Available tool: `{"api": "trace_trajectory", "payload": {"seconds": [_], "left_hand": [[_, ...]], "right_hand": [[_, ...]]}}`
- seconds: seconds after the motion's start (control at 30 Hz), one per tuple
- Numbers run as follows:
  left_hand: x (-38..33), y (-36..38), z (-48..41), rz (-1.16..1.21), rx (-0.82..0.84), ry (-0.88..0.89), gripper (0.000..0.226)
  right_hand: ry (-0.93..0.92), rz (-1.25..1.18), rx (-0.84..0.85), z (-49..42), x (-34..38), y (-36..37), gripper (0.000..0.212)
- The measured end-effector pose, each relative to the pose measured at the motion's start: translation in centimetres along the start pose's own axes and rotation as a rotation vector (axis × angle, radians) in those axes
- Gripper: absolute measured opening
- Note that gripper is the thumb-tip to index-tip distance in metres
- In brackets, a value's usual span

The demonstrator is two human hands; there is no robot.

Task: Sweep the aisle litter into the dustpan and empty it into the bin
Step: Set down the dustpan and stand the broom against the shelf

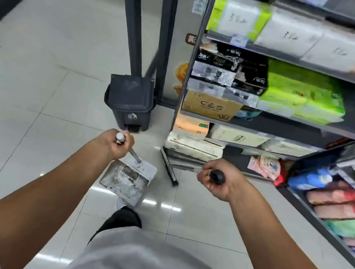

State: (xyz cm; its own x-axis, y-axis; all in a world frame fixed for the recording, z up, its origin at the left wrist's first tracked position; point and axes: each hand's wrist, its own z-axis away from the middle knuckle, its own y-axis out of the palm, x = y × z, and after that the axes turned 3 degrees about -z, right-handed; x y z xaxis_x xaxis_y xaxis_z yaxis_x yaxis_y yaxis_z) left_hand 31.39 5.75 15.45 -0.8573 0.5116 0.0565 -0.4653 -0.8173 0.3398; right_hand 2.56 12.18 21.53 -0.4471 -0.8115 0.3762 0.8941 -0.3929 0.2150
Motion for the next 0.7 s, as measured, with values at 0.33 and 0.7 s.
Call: {"api": "trace_trajectory", "payload": {"seconds": [0.33,0.7], "left_hand": [[3.0,4.0,-9.3,-0.045,0.011,-0.139,0.009],[10.6,10.5,-16.6,0.084,-0.142,-0.014,0.015]], "right_hand": [[0.069,0.751,-0.191,-0.7,8.1,-5.2,0.017],[0.208,1.081,-0.193,-5.9,20.3,-11.2,0.004]]}}
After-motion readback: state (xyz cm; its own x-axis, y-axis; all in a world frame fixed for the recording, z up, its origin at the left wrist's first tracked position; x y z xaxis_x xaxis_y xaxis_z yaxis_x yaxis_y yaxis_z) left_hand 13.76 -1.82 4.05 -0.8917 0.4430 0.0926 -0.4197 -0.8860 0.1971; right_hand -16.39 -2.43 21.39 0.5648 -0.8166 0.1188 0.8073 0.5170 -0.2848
